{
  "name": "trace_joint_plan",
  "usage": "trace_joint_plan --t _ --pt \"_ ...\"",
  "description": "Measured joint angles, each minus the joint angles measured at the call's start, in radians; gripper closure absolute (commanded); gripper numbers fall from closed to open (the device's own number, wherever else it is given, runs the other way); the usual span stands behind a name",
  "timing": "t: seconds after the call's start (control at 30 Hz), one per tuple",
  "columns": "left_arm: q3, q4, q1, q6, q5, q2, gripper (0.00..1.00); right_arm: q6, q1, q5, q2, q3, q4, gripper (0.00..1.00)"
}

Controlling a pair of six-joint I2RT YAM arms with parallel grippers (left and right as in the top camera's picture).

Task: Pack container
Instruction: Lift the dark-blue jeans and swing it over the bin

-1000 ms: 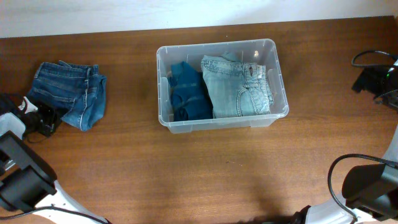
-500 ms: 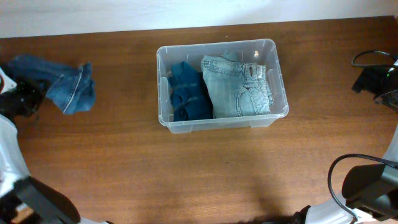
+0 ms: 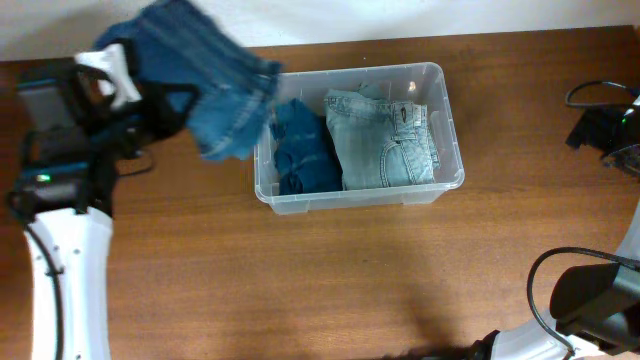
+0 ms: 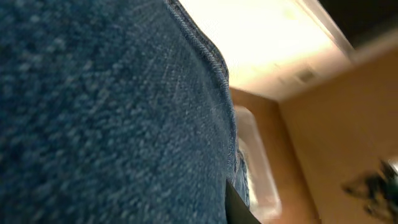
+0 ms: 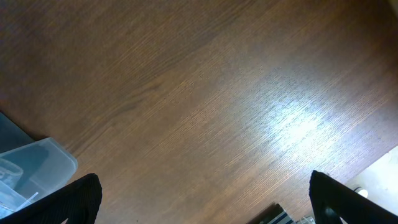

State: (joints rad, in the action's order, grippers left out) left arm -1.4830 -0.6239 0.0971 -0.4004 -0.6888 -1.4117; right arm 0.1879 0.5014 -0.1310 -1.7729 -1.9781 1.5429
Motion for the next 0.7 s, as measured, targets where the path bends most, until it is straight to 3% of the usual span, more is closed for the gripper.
trace_joint_plan --t 0.3,0.47,0.7 --pt "0.0 -0.001 -0.354 0.064 0.007 -0.003 0.99 0.0 0.0 0.0 0.0 0.0 0.0 0.02" --pt "0.0 -0.002 -0.432 0.132 0.051 -0.076 0.99 0.0 0.0 0.0 0.0 0.0 0.0 0.01" --pt "0.0 0.009 -0.434 0.277 0.095 -0.265 0.99 0.0 0.0 0.0 0.0 0.0 0.0 0.02"
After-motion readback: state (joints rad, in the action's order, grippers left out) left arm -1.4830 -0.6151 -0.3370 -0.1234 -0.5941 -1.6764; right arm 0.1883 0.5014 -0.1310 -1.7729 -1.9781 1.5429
